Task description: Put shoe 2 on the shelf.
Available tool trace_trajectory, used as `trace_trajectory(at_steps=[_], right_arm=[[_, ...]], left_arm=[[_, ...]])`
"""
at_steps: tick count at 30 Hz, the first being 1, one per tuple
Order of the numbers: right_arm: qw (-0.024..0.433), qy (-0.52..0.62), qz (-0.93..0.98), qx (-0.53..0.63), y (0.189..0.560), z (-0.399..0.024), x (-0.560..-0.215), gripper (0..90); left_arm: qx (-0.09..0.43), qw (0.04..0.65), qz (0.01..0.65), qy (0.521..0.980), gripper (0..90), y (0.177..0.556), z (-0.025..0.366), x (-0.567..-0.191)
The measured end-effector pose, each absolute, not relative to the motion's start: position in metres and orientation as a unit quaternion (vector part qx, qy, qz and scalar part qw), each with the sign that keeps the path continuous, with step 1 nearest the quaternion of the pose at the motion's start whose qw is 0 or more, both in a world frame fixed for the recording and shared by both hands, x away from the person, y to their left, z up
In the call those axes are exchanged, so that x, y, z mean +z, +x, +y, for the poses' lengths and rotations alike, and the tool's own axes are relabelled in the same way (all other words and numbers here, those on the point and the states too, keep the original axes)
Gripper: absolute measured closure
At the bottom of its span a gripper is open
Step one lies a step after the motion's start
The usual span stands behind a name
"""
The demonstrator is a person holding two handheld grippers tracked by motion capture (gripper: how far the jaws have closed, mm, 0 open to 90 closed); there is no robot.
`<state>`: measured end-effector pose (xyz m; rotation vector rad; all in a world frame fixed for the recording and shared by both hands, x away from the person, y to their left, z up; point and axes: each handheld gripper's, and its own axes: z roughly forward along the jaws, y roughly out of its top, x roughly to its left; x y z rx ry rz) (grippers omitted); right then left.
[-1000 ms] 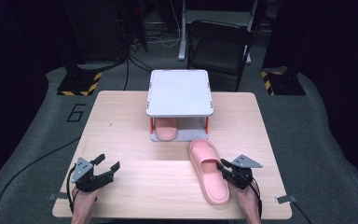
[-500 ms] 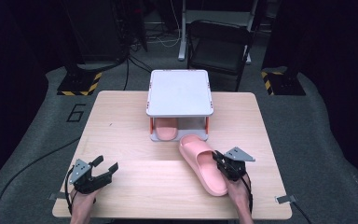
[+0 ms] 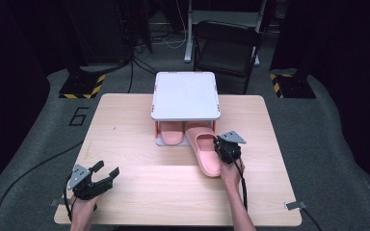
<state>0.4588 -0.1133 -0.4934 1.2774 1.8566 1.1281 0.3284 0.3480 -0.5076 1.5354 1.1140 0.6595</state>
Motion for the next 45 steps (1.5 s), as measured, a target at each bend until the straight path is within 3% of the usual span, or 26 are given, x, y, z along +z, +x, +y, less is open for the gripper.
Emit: trace_trajectory(at_steps=[13,26,33,45], right_arm=[[0.285,0.501,0.69,0.439,0.48,-0.104,-0.504,75.7],[0.207,0.416,0.737,0.491,0.426,-0.144,-0.497,30.2],[0.177,0.372,0.777,0.476,0.395,-0.152,-0.509,23.3],[0.205,0.348,0.822,0.402,0.393,-0.133,-0.525,25.2]], left_arm=[[0.274,0.536,0.473,0.644,25.6,0.328,0.349,-0.509],[0.269,0.537,0.473,0.645,25.6,0.329,0.347,-0.509],[0.267,0.536,0.47,0.649,25.6,0.329,0.344,-0.509],[0.277,0.527,0.472,0.651,25.6,0.328,0.344,-0.508]])
